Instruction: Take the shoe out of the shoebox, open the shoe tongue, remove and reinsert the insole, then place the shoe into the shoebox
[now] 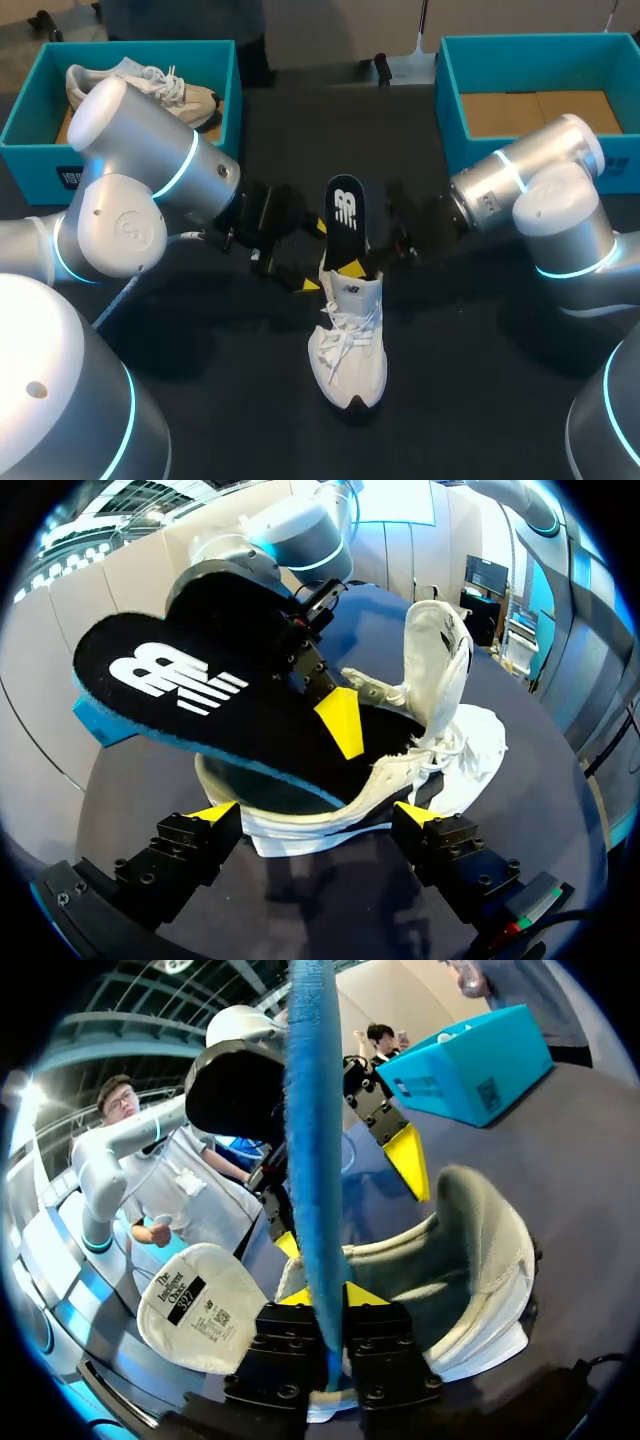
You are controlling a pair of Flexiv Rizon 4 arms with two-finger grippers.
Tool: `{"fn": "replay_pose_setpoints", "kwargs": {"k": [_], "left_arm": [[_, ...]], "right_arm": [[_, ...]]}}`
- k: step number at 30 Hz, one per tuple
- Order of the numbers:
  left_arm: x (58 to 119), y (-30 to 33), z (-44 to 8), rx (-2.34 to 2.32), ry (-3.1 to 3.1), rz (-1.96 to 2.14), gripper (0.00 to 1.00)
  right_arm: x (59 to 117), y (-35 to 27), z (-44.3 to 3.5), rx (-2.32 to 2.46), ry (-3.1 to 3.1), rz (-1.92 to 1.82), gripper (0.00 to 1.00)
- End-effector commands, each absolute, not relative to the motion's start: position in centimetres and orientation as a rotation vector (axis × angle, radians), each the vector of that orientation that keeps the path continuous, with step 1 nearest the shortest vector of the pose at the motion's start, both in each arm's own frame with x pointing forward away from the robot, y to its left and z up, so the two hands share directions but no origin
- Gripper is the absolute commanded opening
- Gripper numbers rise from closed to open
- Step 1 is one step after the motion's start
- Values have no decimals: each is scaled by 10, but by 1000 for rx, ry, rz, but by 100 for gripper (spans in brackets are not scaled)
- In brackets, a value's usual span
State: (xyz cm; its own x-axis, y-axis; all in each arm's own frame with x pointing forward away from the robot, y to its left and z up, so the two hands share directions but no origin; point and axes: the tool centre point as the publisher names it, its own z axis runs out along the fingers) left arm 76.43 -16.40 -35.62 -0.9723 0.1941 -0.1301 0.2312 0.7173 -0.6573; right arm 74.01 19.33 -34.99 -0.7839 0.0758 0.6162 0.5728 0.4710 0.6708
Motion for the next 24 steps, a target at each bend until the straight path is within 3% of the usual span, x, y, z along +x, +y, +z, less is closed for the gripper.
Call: {"fn": "replay_pose_setpoints", "kwargs": {"k": [1, 8, 12, 24], "left_arm": [[764, -164, -356, 355, 2863, -1102, 100], [764, -164, -356, 355, 2863, -1102, 100], [764, -164, -356, 355, 2863, -1102, 100], [764, -164, -356, 355, 2863, -1102, 100]], "right_arm": [[747, 194, -338, -530, -2238, -1273, 26], [761, 194, -337, -491, -2243, -1256, 22], [764, 195, -336, -501, -2207, -1210, 0], [741, 195, -350, -561, -2145, -1024, 0]]}}
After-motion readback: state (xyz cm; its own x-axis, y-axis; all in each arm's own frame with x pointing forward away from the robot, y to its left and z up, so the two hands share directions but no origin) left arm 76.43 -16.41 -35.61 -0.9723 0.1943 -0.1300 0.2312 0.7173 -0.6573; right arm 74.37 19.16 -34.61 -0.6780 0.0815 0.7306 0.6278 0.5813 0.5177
